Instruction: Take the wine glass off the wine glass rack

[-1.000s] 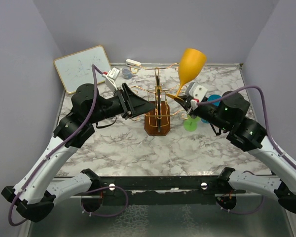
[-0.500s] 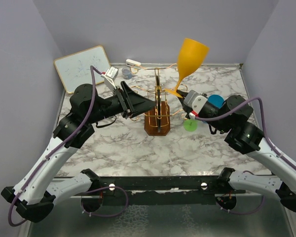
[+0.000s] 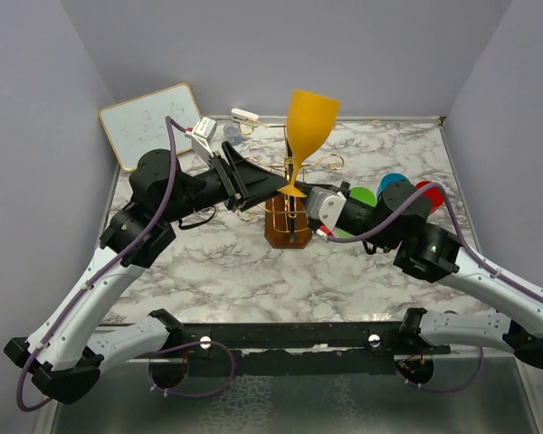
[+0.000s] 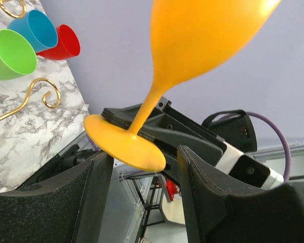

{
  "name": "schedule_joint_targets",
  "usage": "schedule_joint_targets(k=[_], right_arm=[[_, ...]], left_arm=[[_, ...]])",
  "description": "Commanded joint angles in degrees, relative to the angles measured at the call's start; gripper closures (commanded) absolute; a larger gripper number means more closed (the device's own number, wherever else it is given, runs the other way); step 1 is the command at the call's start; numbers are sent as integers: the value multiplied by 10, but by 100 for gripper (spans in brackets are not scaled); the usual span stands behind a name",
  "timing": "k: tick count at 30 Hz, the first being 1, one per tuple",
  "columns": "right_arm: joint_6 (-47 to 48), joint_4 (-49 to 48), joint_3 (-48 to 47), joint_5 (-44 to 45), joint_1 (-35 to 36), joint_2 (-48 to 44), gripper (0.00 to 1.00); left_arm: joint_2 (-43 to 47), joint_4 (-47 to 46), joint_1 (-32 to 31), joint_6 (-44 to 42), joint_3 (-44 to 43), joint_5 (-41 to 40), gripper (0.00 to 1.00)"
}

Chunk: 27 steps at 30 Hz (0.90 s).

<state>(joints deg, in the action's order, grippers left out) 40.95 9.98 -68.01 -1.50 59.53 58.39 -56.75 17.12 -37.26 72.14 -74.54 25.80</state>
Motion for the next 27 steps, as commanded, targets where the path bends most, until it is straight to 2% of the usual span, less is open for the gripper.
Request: schedule_joint_targets(k=[1,8,10,12,13,14,16,18,22,27], right_arm=[[24,-25,-11,46,25,3,99],[46,-57,0,76,51,7,98],[59,-57,1,92,65,16,98],[68,-63,7,109,77,19,97],[69,-68,11,114,80,18,96],[67,-74,15,118,81,16,94],[60,-82,25,125,81,9,90],[46,-84,32,133,82,-2,84],[13,-50,42,142,82,-30,63],[-39,27,52,152,82,-80,57]], left_arm=[[1,-20,-3,14,-20,-15,44],[5,-35,-3,22,5,-1,45],[3,-48,-3,28,14,6,49],[1,-54,-3,28,16,13,60],[1,-54,-3,27,15,15,69],[2,-54,-3,23,15,16,84],[7,-48,-3,15,15,17,100],[13,-37,-3,5,15,10,100],[36,-16,-3,-18,22,-12,100],[114,6,-3,-40,58,-93,100]])
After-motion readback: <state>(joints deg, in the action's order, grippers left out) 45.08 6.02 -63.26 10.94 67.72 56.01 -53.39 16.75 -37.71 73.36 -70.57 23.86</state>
